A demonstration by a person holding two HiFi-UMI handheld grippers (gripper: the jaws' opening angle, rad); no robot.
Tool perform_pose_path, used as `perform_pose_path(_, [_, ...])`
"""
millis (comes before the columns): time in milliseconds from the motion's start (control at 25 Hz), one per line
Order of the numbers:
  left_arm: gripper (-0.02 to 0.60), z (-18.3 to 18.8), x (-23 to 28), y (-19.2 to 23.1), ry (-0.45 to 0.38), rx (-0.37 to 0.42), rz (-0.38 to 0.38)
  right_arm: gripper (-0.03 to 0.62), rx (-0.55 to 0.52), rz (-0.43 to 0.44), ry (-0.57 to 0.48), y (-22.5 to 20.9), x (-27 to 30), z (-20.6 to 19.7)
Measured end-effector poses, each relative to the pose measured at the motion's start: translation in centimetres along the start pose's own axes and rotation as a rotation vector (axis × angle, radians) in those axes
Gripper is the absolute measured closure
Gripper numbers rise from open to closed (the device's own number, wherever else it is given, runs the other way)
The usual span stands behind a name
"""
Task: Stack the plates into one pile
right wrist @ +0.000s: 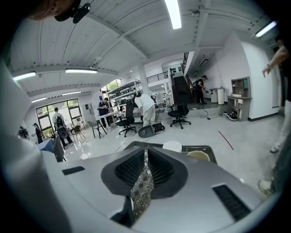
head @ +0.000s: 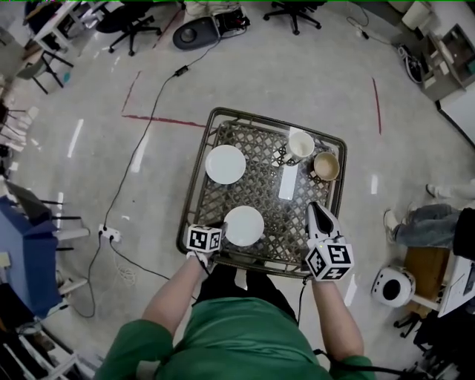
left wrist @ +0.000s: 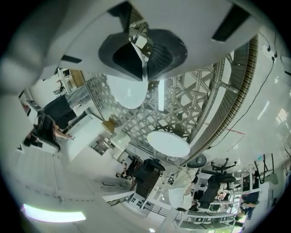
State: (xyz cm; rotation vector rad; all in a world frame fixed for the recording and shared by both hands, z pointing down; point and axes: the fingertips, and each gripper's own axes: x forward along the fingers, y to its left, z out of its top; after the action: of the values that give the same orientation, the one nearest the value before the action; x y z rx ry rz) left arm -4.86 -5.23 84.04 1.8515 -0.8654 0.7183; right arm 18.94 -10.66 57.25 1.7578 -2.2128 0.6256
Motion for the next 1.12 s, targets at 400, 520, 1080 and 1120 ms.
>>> perform_pose_path(400, [0.549,6.7,-4.6,-0.4,-0.147,0.015,-0.104,0.554,0.011,-0.008,-0.033,1.6,0.9,1.7])
perform_pose_path(520, [0.552,8.5,-5.4,-0.5,-0.176,0.029,-0.128,0.554,0.009,-0.020,-0.047,1.4,0.7,2.3])
perform_pose_path(1080, [0.554,17.8,-7.5,0.7,-0.256,0.126,-0.158,0.555,0.034,-0.094,-0.066,0.9,0.4,3.3])
perform_pose_path(1120, [0.554,18.5,-7.4,0.7,-0.262,0.124,-0.165,0.554,0.037,-0.100,-0.066,0.8,0.4,3.3])
